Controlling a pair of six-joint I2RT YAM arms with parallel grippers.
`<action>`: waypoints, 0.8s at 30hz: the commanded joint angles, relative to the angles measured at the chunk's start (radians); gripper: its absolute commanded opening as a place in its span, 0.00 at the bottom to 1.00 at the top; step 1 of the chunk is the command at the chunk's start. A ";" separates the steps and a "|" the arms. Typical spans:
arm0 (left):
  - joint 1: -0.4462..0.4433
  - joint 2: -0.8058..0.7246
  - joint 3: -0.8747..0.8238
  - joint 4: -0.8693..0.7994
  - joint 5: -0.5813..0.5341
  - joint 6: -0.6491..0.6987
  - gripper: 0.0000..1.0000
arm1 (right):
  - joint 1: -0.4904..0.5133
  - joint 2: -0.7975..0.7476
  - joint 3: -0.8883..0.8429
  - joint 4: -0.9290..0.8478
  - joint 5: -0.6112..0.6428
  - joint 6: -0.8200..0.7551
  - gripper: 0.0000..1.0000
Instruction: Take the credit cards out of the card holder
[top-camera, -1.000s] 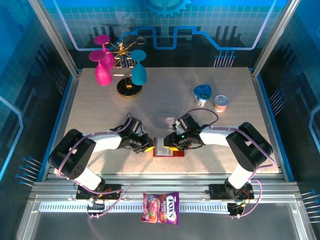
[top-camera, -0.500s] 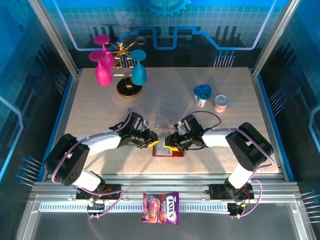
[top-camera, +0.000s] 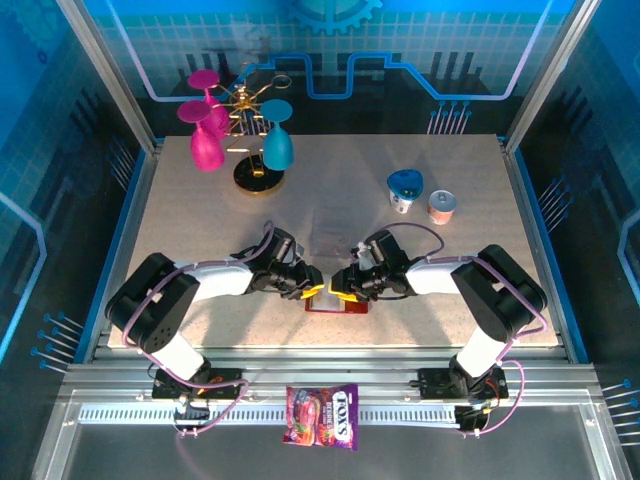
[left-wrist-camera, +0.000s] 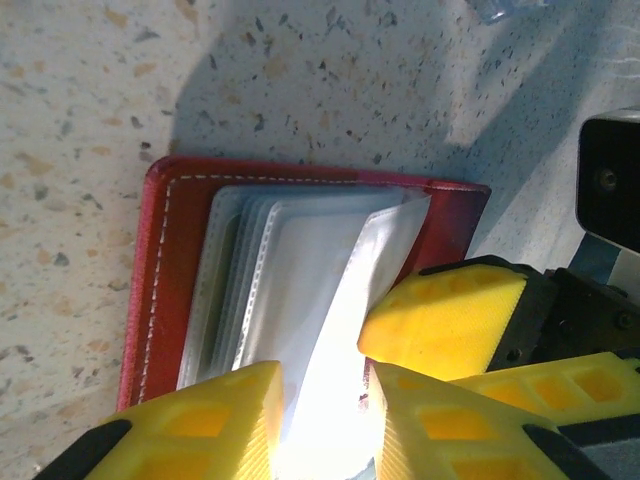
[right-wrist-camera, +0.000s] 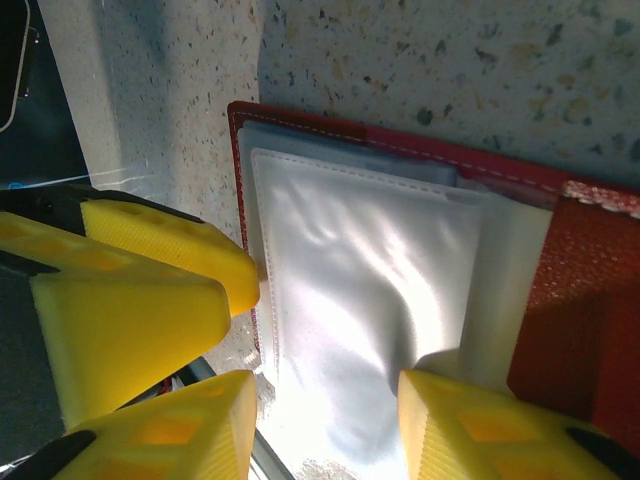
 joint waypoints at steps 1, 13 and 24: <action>-0.009 0.015 0.010 0.017 0.023 -0.011 0.31 | -0.012 0.016 -0.020 -0.001 -0.004 0.010 0.43; -0.018 0.047 0.016 0.055 0.045 -0.028 0.27 | -0.011 0.022 -0.031 0.031 -0.015 0.025 0.42; -0.019 0.045 0.023 0.082 0.059 -0.042 0.24 | -0.012 -0.012 -0.031 0.022 -0.015 0.031 0.42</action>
